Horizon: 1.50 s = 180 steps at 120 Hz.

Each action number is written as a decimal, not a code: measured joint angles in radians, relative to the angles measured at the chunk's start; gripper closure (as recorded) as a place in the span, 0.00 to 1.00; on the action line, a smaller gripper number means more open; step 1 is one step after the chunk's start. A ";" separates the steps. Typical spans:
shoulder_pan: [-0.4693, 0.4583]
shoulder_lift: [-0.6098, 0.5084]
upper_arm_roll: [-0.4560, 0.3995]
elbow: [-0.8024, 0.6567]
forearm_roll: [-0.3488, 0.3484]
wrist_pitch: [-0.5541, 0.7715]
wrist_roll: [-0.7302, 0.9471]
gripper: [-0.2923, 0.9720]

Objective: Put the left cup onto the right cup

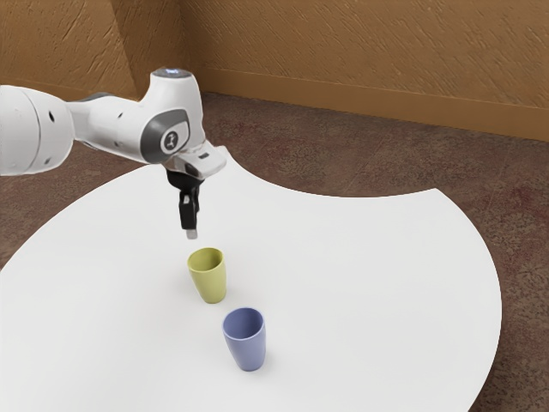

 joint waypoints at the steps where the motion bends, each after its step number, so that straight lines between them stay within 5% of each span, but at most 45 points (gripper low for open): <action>1: 0.000 0.001 0.000 -0.001 -0.001 0.001 0.000 0.23; 82: 0.000 0.098 -0.014 -0.012 -0.011 0.075 -0.003 0.24; 134: 0.011 0.137 -0.039 -0.003 -0.005 0.116 -0.004 0.73; 180: 0.005 0.123 -0.043 -0.004 -0.012 0.126 -0.013 0.84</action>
